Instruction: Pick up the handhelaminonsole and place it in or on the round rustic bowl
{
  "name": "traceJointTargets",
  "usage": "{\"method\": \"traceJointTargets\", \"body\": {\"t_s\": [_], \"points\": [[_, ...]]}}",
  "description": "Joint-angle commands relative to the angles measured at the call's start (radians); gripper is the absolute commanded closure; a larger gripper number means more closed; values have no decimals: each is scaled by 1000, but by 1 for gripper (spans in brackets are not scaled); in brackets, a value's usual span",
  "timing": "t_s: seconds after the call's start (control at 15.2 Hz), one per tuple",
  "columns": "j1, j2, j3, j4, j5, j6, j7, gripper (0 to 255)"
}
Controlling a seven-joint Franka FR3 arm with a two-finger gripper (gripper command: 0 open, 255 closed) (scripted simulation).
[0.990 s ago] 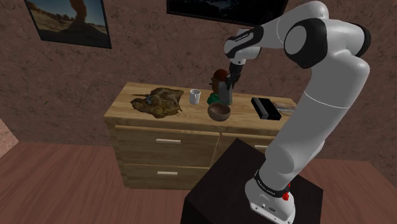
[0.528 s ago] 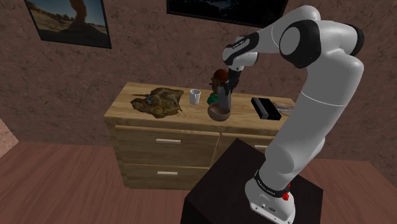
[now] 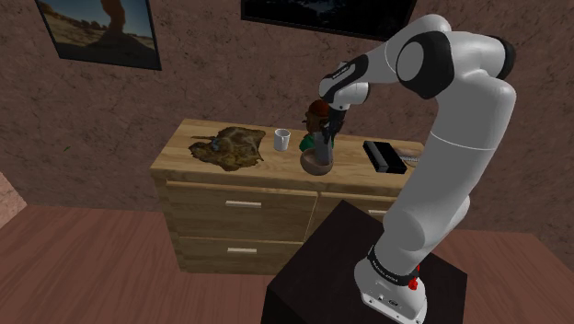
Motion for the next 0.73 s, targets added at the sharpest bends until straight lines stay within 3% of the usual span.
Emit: {"method": "traceJointTargets", "body": {"t_s": [0.0,0.26,0.33,0.66], "points": [[0,2,0,1,1,2,-1,255],[0,2,0,1,1,2,-1,255],[0,2,0,0,1,2,-1,0],[0,2,0,1,1,2,-1,0]]}}
